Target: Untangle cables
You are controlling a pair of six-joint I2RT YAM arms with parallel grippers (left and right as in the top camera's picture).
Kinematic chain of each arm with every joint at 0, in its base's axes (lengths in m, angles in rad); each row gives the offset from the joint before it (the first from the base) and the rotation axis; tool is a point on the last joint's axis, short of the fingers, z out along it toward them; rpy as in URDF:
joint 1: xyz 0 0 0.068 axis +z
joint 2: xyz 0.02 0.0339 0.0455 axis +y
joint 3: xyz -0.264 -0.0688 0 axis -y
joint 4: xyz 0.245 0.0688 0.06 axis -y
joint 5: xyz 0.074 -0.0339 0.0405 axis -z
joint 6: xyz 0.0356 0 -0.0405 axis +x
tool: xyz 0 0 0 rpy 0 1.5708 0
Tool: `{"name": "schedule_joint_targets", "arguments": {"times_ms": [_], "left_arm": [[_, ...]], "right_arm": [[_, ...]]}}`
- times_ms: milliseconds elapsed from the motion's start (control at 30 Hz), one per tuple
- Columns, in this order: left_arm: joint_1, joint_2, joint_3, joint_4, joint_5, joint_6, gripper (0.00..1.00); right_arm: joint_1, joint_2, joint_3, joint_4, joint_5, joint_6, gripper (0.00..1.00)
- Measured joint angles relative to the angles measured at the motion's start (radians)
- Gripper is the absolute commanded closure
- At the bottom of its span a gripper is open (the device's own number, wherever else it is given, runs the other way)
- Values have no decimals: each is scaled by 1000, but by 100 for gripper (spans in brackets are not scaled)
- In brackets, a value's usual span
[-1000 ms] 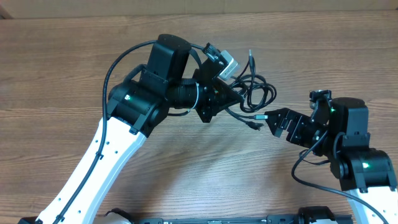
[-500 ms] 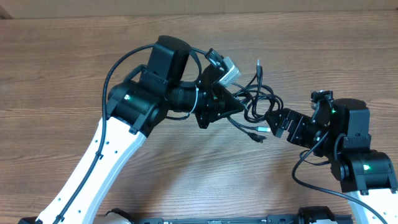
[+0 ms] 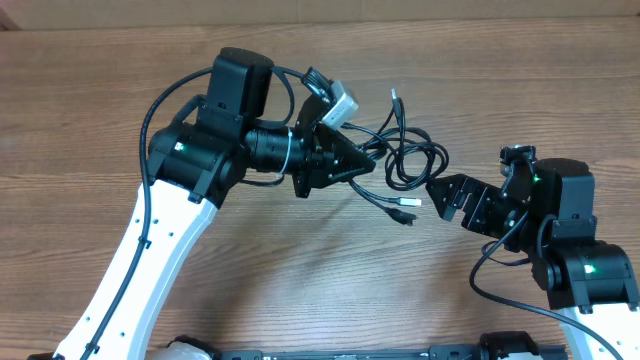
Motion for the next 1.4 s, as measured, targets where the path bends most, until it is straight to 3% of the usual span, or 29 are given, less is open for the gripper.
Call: {"name": "schedule_joint_targets", "arguments": {"times_ms": [467,1000,1400], "left_arm": [[0,0,0,-78,-9,37,96],[0,0,0,-94,140,85,96],[0,0,0,-155,164,108,96]], "right_arm": [[0,0,0,10,-49,0,0],[0,0,0,10,-49,0,0],[0,0,0,58,-56,0,0]]}}
